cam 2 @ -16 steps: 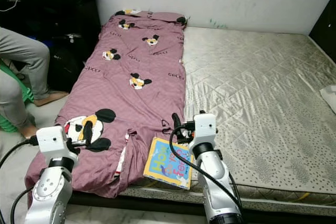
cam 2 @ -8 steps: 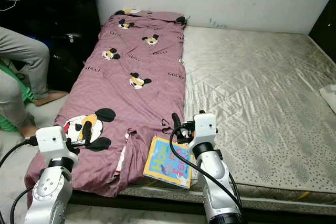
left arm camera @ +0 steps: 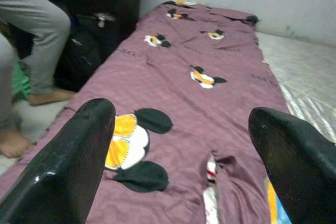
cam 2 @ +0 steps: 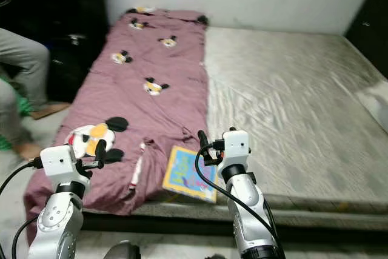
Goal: Clean up the room
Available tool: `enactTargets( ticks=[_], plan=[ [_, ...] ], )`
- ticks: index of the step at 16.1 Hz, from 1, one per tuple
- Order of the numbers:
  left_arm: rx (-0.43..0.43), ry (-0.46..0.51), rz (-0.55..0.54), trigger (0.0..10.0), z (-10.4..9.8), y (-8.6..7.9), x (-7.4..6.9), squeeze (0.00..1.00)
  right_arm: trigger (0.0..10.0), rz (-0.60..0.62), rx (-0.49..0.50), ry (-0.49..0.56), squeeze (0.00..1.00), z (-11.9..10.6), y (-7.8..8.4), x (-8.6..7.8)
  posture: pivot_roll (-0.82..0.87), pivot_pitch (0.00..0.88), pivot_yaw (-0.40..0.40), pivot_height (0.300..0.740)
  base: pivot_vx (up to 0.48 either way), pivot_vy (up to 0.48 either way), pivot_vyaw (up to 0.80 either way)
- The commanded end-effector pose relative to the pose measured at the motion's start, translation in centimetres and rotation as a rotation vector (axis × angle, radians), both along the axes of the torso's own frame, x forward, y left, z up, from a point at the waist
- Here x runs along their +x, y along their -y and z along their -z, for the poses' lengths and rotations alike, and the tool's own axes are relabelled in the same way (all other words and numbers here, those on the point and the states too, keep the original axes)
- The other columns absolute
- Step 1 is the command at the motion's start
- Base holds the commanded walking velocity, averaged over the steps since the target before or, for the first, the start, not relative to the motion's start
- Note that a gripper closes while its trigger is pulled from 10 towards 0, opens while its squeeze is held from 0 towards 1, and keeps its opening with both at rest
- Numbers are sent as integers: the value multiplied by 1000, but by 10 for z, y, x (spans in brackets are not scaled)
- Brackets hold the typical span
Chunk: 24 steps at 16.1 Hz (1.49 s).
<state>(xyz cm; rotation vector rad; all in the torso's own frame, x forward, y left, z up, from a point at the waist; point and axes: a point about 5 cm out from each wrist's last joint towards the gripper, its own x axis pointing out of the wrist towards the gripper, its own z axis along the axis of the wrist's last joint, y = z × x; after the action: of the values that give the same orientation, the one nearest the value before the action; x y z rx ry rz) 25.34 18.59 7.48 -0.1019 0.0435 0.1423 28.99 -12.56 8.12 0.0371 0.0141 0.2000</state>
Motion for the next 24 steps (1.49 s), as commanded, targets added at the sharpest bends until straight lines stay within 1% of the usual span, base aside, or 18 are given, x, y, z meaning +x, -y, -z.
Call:
enactTargets(
  ticks=[1,6,8,11,20,21,24],
  plan=[
    [0,18,7,10000,-4,0,1,0,10000,-5,-6,4,0,-2,0,2,56,60,-38,672,240,0,0],
    [-1,17,9,10000,-4,0,1,0,10000,-7,-10,3,0,-2,0,2,55,60,-39,672,48,0,0],
    [0,17,10,10000,-4,0,1,0,10000,-6,-10,3,0,-2,0,2,56,60,-38,672,240,0,0],
    [1,19,19,10000,-5,1,2,0,10000,-5,-12,2,0,-2,-1,3,56,59,-37,672,311,0,0],
    [3,17,24,10000,-5,1,3,0,10000,-5,-13,1,0,-2,-1,4,56,60,-36,672,480,0,0],
    [-17,6,11,10000,-3,1,3,0,10000,-4,-14,0,0,-2,-1,4,59,60,-34,672,251,0,0],
    [-12,1,16,10000,-2,1,3,0,10000,6,-18,3,0,-3,3,6,59,60,-34,672,0,0,0]
  ],
)
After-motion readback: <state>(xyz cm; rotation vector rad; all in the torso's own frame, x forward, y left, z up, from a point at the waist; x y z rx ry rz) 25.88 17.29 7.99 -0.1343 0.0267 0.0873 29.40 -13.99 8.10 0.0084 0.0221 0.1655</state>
